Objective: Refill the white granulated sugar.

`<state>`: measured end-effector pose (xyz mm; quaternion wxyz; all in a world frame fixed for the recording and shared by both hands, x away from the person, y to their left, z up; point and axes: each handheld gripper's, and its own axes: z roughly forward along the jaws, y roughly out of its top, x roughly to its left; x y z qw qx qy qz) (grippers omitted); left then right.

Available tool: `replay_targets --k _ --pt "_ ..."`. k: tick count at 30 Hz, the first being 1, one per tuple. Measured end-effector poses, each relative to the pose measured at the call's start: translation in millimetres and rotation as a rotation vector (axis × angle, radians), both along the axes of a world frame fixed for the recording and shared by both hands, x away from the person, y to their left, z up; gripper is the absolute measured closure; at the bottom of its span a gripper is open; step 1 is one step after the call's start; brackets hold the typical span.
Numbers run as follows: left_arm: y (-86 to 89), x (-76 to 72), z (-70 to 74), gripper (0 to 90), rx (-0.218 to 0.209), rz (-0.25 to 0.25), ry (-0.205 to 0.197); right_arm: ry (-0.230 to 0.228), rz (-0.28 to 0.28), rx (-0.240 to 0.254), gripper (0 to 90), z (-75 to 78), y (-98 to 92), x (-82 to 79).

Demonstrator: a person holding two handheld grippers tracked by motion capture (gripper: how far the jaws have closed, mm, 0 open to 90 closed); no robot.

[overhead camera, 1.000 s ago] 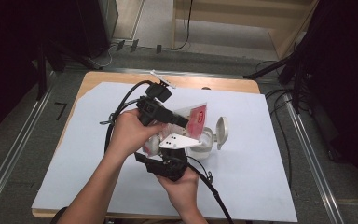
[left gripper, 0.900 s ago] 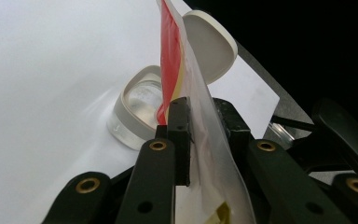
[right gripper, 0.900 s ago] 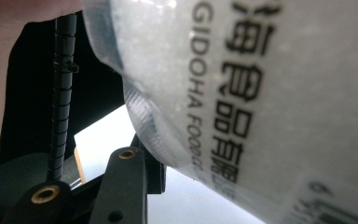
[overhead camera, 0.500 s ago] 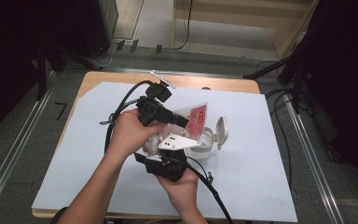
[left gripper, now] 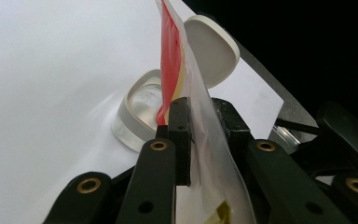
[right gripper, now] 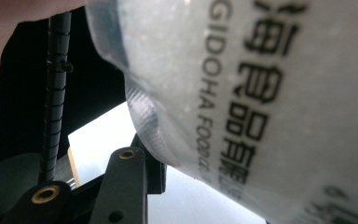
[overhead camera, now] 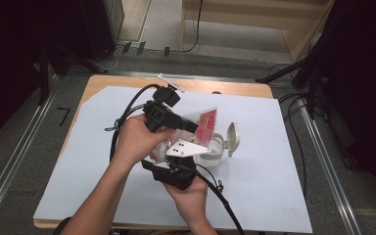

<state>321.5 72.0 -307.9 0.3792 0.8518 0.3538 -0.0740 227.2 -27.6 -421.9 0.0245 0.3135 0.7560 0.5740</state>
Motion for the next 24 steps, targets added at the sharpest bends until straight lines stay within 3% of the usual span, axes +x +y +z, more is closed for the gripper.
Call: replay_targets --k 17,24 --pt "1.7 -1.1 2.9 79.5 -0.005 0.024 -0.036 0.007 -0.004 0.001 63.3 2.8 2.7 5.3" --pt "5.8 0.2 4.2 79.7 -0.017 0.039 -0.033 -0.001 0.007 0.0 63.2 4.6 6.1 6.7"
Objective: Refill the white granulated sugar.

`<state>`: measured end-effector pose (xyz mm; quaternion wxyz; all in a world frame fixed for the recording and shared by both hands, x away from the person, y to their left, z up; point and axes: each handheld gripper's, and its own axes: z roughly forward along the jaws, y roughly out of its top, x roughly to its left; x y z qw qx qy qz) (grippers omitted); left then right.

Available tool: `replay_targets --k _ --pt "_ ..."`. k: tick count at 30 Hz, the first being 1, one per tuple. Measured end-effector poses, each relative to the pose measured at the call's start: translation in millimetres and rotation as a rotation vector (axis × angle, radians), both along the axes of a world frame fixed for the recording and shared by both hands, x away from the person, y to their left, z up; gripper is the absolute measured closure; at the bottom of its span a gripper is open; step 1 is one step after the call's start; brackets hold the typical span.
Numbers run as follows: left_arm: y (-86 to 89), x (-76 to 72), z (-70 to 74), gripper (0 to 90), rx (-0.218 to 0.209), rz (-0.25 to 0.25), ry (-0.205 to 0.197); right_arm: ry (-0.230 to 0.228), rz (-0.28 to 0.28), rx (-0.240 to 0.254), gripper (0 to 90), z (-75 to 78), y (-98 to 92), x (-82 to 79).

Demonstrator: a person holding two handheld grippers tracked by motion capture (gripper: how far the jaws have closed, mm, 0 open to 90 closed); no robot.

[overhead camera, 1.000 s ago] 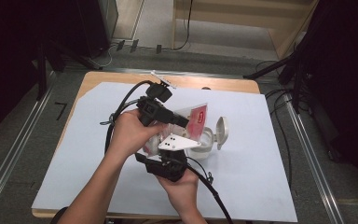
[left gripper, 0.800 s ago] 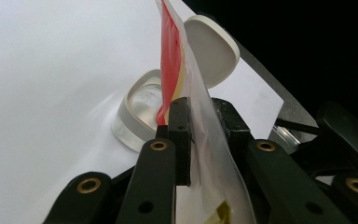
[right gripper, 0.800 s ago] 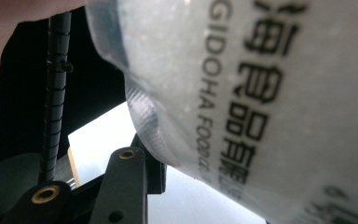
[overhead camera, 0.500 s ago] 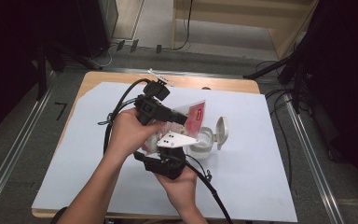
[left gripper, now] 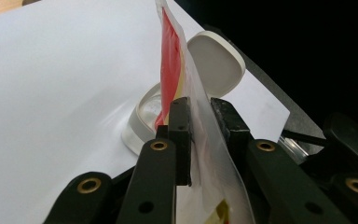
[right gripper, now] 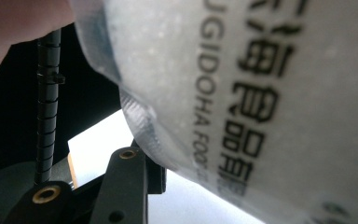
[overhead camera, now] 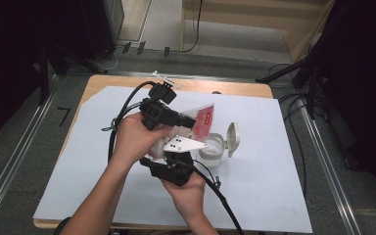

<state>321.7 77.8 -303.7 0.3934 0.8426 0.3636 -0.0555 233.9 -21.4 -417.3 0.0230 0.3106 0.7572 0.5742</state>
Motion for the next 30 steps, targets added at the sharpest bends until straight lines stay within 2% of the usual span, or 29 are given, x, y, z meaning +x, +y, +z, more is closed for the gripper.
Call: replay_targets --k 4,14,15,24,28,30 --pt "-2.0 0.7 -1.7 79.8 -0.009 -0.01 0.007 -0.033 -0.004 -0.031 63.3 -0.1 -1.1 -2.2" --pt "-8.5 -0.9 -4.1 79.3 -0.003 -0.019 0.007 -0.014 -0.022 -0.018 63.6 -3.2 -5.3 -4.5" --pt "-8.7 -1.1 -3.2 79.2 0.009 -0.02 0.006 -0.013 -0.021 -0.014 63.6 -3.1 -5.5 -4.7" --pt "-9.4 -2.1 -3.4 79.0 -0.003 -0.02 0.001 -0.008 -0.018 0.002 63.6 -2.8 -5.2 -5.8" --pt "-9.9 -2.3 -2.4 78.9 0.01 -0.023 -0.002 -0.006 -0.019 0.003 63.6 -2.6 -5.5 -5.9" --pt "-10.5 -2.8 -2.4 78.9 -0.001 -0.025 0.0 -0.004 -0.018 0.005 63.6 -2.5 -5.5 -6.1"
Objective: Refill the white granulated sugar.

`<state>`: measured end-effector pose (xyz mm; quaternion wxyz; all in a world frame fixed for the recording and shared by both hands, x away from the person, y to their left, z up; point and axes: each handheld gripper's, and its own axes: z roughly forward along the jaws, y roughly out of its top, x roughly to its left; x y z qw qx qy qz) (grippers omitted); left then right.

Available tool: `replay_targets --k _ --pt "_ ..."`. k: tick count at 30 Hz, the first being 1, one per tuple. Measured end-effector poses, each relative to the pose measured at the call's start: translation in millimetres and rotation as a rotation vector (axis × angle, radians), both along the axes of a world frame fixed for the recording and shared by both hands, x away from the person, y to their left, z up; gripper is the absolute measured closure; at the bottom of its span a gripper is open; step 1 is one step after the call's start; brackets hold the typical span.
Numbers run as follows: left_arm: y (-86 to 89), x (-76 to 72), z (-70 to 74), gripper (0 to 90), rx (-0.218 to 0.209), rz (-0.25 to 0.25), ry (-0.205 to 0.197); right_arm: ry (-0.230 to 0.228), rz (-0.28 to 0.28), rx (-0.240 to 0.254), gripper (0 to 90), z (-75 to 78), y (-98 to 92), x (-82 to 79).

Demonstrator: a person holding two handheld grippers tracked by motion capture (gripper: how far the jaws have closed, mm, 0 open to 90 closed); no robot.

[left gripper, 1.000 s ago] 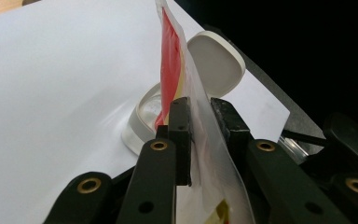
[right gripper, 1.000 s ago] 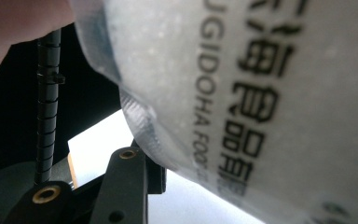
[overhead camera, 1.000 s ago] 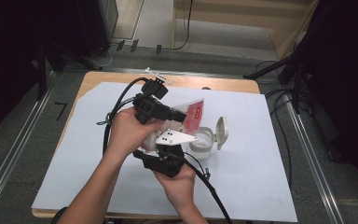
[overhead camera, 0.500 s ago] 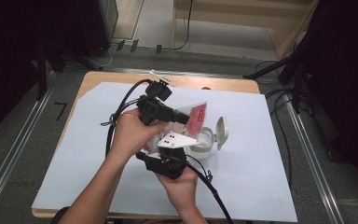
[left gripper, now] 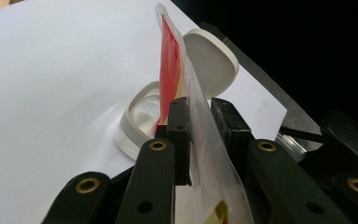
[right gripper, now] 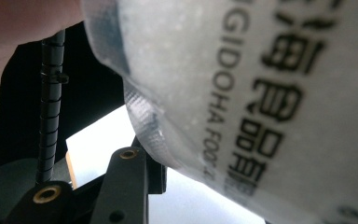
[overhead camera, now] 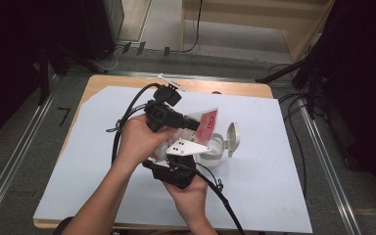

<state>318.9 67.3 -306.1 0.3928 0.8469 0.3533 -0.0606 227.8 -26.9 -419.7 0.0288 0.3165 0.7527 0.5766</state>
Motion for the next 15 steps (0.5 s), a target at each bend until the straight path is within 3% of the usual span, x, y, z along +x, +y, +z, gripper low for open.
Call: replay_targets --k 15 --pt "-0.5 -1.6 1.5 79.4 -0.004 0.001 -0.008 0.0 -0.002 -0.002 63.6 2.1 0.2 -1.9"
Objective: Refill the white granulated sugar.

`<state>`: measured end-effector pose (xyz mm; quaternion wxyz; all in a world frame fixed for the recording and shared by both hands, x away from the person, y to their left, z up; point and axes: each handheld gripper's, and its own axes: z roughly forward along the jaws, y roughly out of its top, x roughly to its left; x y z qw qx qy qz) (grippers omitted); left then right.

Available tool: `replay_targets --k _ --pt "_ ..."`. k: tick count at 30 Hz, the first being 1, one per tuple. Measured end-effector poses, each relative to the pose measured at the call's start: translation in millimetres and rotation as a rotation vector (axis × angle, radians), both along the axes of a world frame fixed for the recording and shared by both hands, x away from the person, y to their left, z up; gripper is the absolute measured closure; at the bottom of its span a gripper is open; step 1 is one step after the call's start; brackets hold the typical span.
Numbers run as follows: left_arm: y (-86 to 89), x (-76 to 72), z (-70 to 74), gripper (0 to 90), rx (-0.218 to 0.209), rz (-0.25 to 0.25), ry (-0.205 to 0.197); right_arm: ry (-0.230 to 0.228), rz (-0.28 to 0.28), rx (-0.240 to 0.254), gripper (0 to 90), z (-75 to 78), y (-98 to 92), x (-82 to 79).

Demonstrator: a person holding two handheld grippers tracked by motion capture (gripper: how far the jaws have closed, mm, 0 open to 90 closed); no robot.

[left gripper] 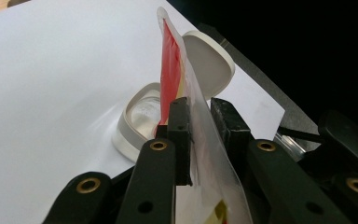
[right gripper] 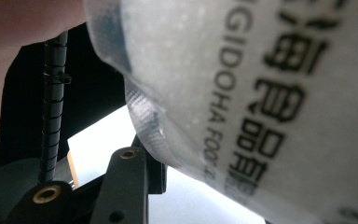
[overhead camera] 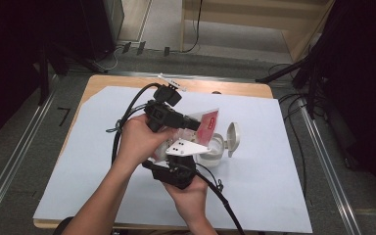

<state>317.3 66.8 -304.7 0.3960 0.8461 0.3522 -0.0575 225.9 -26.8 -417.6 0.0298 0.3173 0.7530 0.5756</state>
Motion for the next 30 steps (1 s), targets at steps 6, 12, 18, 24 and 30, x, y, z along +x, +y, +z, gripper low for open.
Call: replay_targets --k 6,12,18,24,30 --pt "-0.9 -0.8 -0.4 82.3 0.013 -0.002 -0.013 0.004 -0.002 -0.002 63.6 -0.8 0.2 0.5" --pt "-1.9 -1.8 -0.2 84.4 0.021 -0.008 -0.021 0.004 -0.005 0.001 63.6 -1.5 0.2 -0.1" --pt "-2.6 -2.7 0.9 84.1 0.028 -0.007 -0.03 0.006 -0.004 0.005 63.7 -1.0 -0.3 -0.2" --pt "-3.2 -4.2 2.3 83.9 0.02 -0.002 -0.039 0.002 -0.004 0.011 63.6 0.7 -1.0 -1.3" --pt "-2.7 -2.3 0.8 83.4 0.014 -0.004 -0.024 0.011 0.004 0.008 63.8 0.6 -1.8 -0.9"
